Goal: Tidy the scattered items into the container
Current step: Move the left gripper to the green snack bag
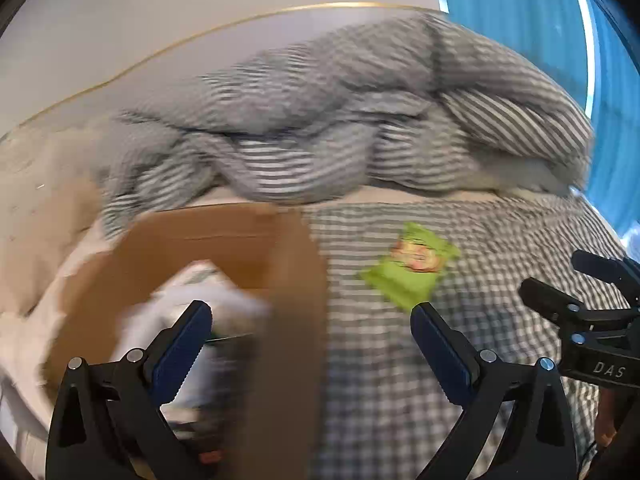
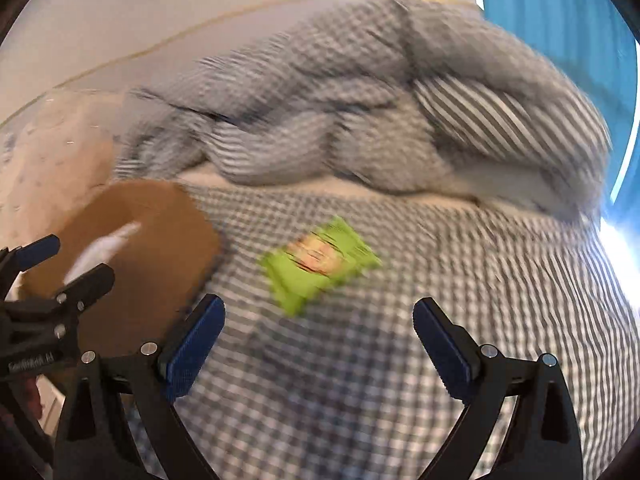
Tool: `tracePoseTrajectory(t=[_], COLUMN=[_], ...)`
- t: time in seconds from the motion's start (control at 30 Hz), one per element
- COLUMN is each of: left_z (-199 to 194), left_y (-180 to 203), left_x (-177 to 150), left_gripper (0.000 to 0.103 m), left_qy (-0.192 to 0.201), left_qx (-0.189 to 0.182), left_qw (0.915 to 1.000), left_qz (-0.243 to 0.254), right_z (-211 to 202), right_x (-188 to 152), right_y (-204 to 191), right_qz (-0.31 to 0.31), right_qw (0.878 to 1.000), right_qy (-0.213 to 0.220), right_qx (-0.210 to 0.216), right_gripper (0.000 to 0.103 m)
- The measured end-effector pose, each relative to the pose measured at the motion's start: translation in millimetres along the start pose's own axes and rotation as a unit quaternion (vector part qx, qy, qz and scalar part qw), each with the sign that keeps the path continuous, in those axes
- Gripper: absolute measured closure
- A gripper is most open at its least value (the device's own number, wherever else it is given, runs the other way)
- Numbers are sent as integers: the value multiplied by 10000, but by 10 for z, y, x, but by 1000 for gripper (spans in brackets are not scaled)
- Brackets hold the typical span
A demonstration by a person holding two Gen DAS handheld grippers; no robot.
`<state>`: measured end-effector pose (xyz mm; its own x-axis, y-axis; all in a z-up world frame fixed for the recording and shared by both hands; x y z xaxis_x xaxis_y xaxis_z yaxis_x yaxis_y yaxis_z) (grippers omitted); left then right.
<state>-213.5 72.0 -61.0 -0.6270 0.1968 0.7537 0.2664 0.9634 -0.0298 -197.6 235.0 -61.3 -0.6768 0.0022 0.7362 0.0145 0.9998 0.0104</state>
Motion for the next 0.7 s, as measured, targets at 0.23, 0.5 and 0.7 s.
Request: tracePoseTrajectory(t=[0.23, 0.5, 0.7], left_z=[915, 1529, 1734], left_y=[635, 541, 464], left_x=[-61, -2, -148], left_gripper=[1, 1, 1], left_qy=[-138, -195, -367], left_qx=[-180, -252, -888], left_qw=[9962, 9966, 9954], left_qz=[839, 754, 36], right_z=[374, 936, 1510], right_x=[180, 663, 491], right_y=[392, 85, 13], right_qz=[583, 1263, 1633], right_qw=[9967, 9847, 9714], right_qy=[-559, -1148, -1715], right_qx=[70, 352, 157], right_gripper=[7, 7, 7])
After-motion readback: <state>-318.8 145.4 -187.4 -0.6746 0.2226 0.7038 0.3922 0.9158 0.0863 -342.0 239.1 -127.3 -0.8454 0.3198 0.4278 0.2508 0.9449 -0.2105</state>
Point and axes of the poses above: each gripper's, at about its wrist camera, not at the fingertips, and z roughly the way its jaws point, y to its right, x to its top, the point moved 10 cm from there along z, roughly the way its jaws point, and after that the axes turned 8 degrees about -x, right-handed, at the moved point
